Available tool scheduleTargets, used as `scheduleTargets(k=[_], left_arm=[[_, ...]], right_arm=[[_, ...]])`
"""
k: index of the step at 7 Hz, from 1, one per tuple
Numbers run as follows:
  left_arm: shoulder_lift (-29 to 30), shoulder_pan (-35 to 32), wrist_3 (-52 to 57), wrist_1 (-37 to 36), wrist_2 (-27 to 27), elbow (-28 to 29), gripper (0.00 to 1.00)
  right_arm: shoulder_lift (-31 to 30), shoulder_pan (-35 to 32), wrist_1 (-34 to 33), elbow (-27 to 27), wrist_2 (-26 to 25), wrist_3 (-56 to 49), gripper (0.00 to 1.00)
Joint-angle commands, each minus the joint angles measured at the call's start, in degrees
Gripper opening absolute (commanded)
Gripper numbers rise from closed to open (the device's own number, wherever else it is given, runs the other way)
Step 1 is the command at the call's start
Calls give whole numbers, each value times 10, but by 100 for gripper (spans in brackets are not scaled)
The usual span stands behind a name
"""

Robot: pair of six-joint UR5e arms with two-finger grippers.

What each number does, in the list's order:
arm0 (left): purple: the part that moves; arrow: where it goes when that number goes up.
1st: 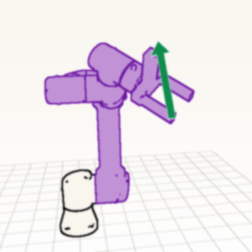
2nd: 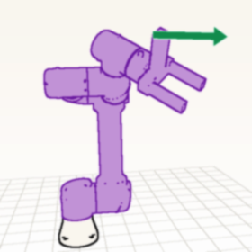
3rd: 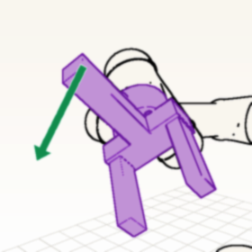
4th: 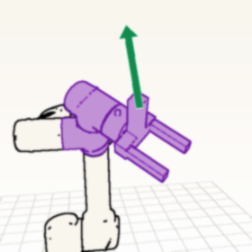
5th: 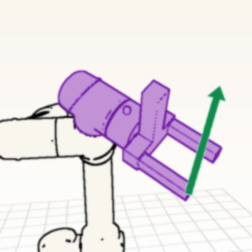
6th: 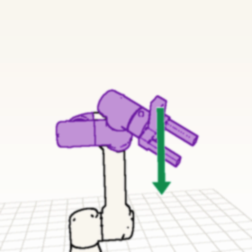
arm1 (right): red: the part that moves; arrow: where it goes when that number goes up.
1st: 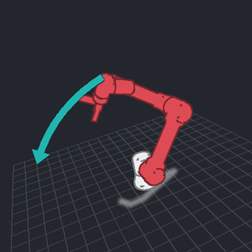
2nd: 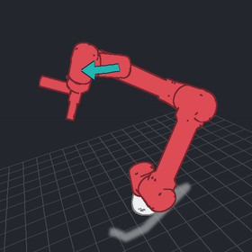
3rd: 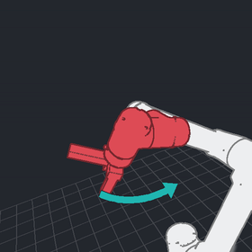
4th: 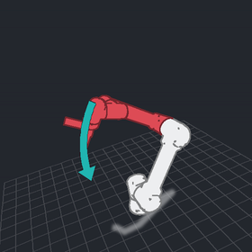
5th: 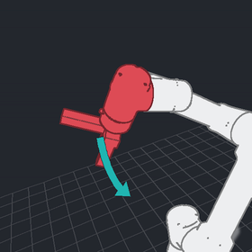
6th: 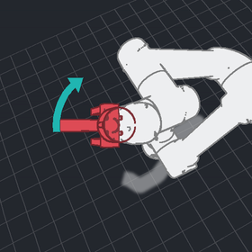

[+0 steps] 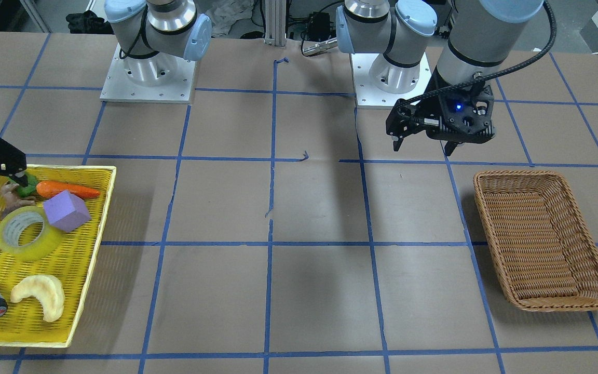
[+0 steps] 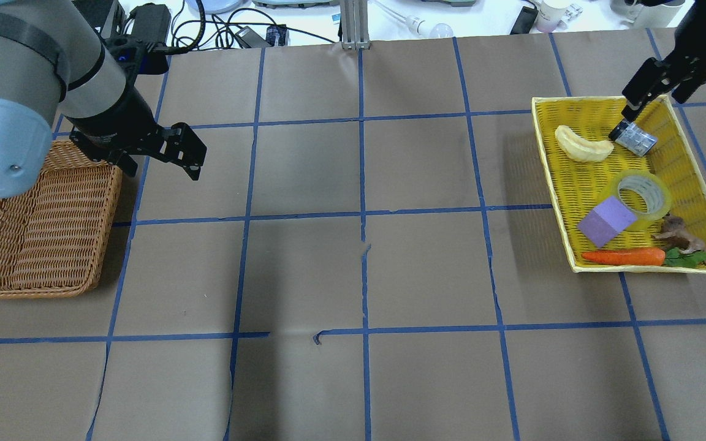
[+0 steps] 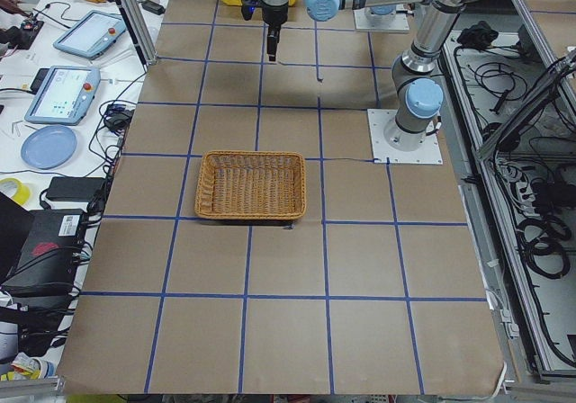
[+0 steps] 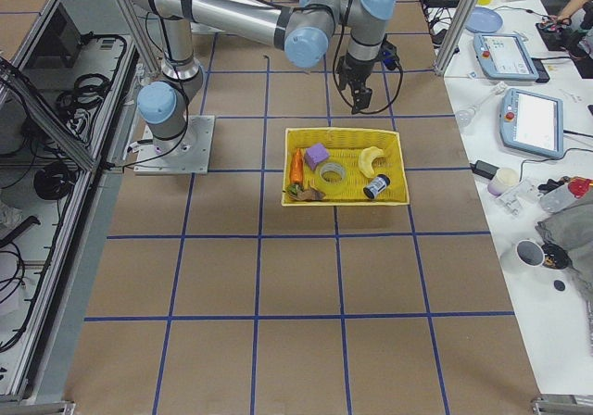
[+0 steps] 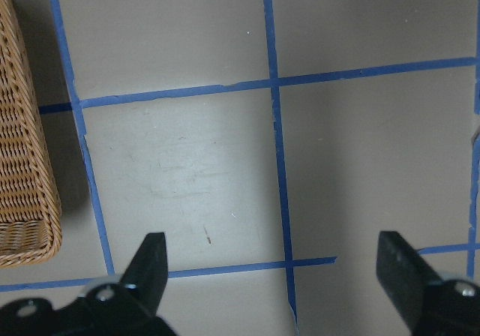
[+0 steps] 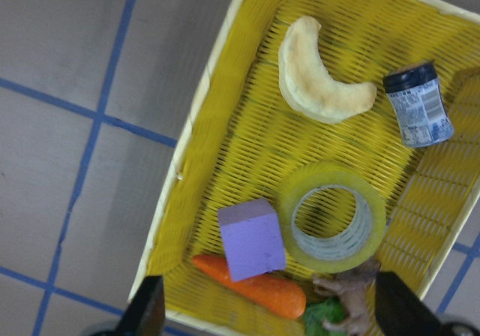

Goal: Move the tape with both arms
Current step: 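Lower the right gripper into the yellow basket onto the yellow tape roll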

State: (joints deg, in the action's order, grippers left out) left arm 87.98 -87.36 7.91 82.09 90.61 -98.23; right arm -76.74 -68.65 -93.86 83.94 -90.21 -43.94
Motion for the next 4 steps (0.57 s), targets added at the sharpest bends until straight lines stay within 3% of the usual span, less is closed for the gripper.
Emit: scheduleTargets(k=[1, 4], left_arm=[[0, 0, 0, 0, 0, 0, 100], [0, 0, 0, 1, 0, 0, 100]], right_arm=[[62, 62, -110, 35, -1, -146, 100], [114, 75, -182, 85, -11, -207, 99]])
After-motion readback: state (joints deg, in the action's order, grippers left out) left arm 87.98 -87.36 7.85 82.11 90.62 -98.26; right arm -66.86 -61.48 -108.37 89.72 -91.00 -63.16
